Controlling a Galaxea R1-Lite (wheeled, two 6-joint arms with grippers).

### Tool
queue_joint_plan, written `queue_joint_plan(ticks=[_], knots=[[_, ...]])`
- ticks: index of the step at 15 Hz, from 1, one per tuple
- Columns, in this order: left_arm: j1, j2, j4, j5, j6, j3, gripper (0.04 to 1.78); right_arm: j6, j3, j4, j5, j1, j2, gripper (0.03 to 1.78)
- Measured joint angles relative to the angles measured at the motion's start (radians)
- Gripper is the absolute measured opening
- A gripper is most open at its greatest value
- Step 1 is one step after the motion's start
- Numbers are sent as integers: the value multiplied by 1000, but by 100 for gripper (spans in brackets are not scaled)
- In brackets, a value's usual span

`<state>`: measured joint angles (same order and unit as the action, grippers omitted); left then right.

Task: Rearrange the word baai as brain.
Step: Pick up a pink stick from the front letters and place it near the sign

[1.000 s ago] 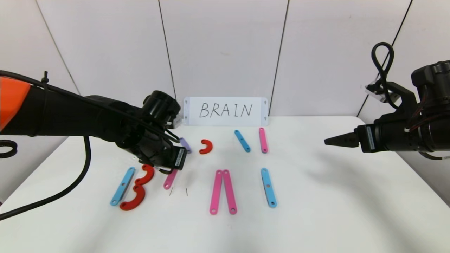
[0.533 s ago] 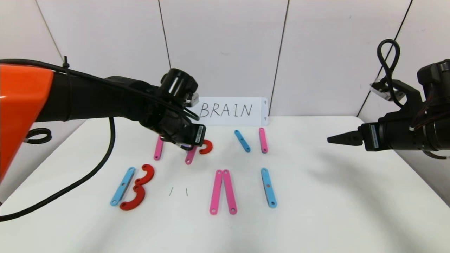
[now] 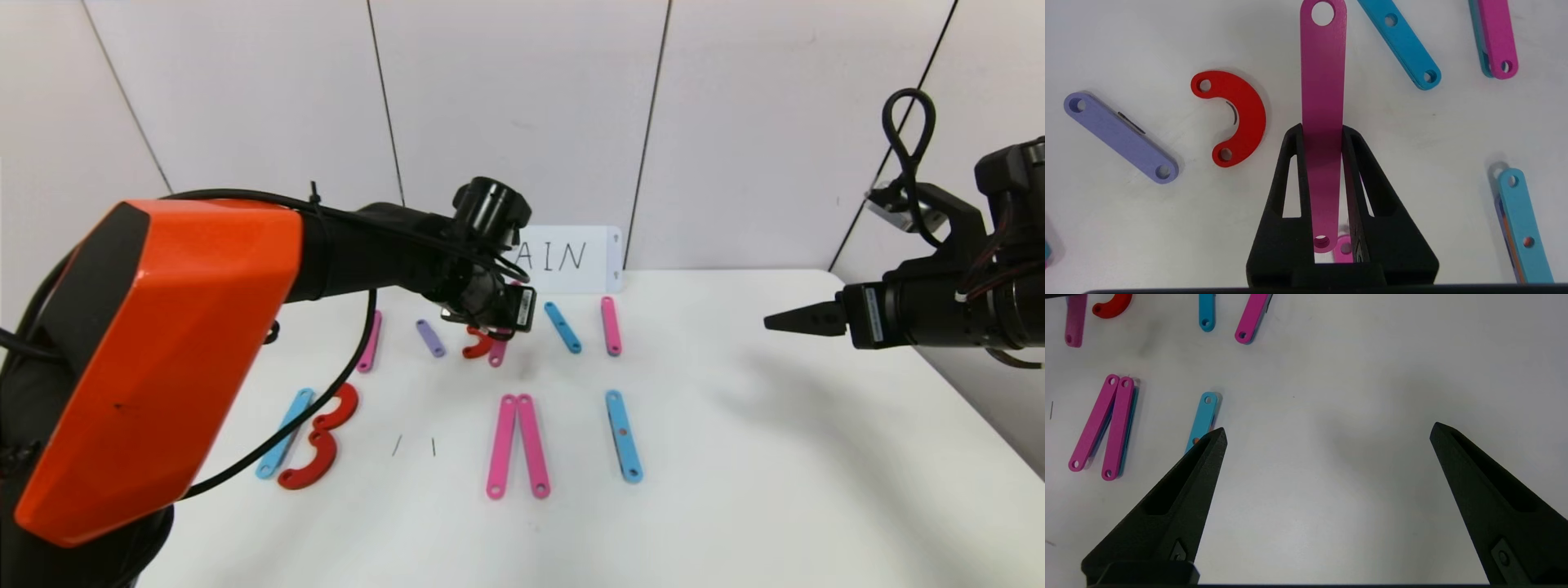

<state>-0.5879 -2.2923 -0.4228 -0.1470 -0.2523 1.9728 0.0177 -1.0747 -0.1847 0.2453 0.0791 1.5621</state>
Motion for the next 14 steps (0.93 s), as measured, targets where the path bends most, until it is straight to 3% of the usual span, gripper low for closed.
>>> queue_joint_plan(ticks=[4,14], knots=[[-27,-72,115,-51,-79,13,28,0,2,0,1,0,0,174],[-51,-143,186,-88,-250,16,28,2,11,0,1,2,-1,174]])
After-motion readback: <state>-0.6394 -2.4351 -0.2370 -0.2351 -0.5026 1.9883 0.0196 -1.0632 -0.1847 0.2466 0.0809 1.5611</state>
